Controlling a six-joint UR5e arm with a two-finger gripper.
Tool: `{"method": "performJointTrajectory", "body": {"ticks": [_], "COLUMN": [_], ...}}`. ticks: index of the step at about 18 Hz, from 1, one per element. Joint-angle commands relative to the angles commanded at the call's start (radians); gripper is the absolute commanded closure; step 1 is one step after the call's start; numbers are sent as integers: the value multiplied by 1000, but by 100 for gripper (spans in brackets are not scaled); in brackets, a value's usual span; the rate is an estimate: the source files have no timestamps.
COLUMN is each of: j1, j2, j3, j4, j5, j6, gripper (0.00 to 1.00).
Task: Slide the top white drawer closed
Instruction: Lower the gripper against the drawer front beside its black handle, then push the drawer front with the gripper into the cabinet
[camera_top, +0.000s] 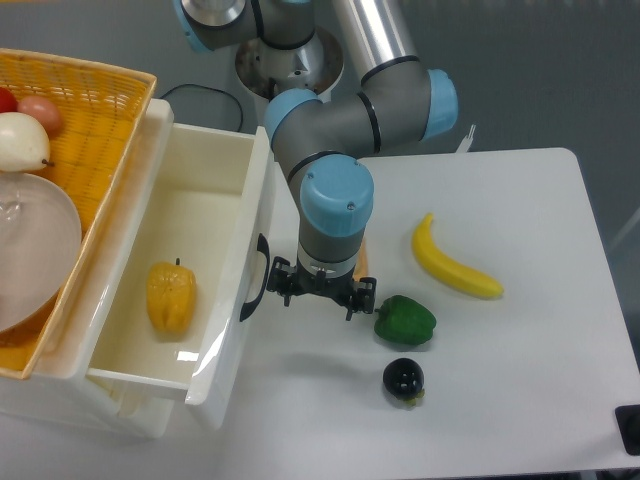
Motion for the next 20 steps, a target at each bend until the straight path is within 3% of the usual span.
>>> {"method": "performJointTrajectory", "body": {"ticks": [20], "j1": [-58], "j2": [12], "j3": [-3], "j4": [-5], "j5": [0], "j6": [-20], "gripper": [0]}}
